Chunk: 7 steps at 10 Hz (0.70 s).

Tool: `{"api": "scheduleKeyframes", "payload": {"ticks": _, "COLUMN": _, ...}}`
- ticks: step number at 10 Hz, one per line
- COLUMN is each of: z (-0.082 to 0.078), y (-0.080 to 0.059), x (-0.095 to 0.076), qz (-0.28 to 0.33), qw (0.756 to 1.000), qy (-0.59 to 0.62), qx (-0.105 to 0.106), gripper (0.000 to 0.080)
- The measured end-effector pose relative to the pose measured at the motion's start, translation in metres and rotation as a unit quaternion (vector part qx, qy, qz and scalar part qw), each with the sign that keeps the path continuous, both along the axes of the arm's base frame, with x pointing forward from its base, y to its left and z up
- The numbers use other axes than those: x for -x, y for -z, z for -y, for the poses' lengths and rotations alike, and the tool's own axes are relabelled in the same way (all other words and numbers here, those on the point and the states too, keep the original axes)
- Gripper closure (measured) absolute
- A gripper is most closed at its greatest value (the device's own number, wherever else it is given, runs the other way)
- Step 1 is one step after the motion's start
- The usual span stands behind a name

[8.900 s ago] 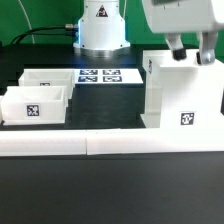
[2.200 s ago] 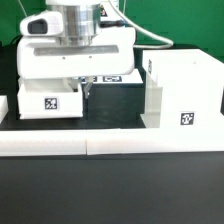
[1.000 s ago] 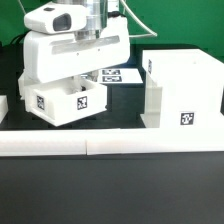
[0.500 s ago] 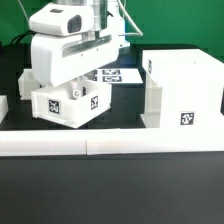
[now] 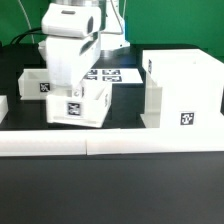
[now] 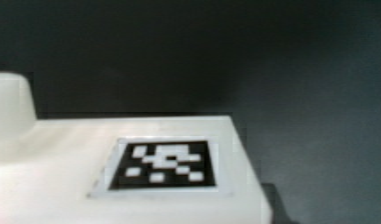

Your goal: Assemble drawer

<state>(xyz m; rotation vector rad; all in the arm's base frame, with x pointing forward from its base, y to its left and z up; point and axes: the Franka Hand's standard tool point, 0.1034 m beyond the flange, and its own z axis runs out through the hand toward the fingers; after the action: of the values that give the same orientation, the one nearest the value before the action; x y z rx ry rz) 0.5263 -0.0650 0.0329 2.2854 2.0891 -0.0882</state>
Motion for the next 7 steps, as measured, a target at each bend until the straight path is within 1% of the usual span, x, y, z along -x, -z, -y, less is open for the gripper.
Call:
{"api": "scheduleKeyframes", "payload": {"ticks": 1, "z": 0.0008, "y": 0.0012, "x": 0.0005, "qz": -0.006, "qw": 0.999, "qy": -0.034, "qx": 0.003, "gripper": 0.0757}}
{"api": "scheduleKeyframes", "payload": {"ticks": 5, "z": 0.0035, "y": 0.0021, "x": 0.0014, "qz": -0.007, "qw": 0.999, "qy": -0.033, "qx": 0.005, "gripper": 0.0757}}
{"api": "scheduleKeyframes", "payload": {"ticks": 7, "z": -0.0028, "y": 0.0065, "x": 0.0028, "qz": -0.010, "qw": 0.999, "qy": -0.031, "qx": 0.003, "gripper": 0.0757}}
